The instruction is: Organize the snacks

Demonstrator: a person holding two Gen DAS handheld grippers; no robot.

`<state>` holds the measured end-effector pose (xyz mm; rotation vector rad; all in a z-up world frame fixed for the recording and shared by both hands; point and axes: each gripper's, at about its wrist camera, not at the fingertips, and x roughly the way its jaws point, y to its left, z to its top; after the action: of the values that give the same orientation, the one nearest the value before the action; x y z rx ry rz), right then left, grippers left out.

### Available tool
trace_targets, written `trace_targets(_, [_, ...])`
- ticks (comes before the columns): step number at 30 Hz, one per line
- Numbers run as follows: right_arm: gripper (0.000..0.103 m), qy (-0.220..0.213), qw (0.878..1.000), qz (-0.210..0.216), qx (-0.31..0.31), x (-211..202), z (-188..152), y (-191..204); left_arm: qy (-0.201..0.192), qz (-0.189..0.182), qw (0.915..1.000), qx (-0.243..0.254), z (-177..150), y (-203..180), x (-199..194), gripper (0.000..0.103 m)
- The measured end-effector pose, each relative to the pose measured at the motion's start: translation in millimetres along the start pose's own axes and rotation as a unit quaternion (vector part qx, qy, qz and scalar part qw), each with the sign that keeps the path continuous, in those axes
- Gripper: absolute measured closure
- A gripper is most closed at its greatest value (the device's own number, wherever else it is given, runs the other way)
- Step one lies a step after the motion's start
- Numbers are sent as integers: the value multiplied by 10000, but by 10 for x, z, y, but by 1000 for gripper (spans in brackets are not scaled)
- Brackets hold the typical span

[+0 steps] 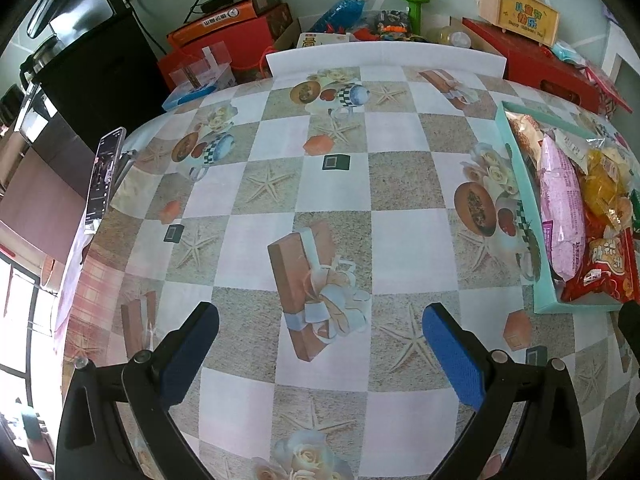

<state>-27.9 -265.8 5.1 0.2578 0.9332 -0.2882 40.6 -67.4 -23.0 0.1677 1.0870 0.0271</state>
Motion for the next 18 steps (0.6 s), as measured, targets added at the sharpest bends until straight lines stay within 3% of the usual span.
trace_targets(18, [0, 77, 9999, -60, -137, 51, -21, 50, 45, -56, 9999, -90, 9, 23, 1, 2])
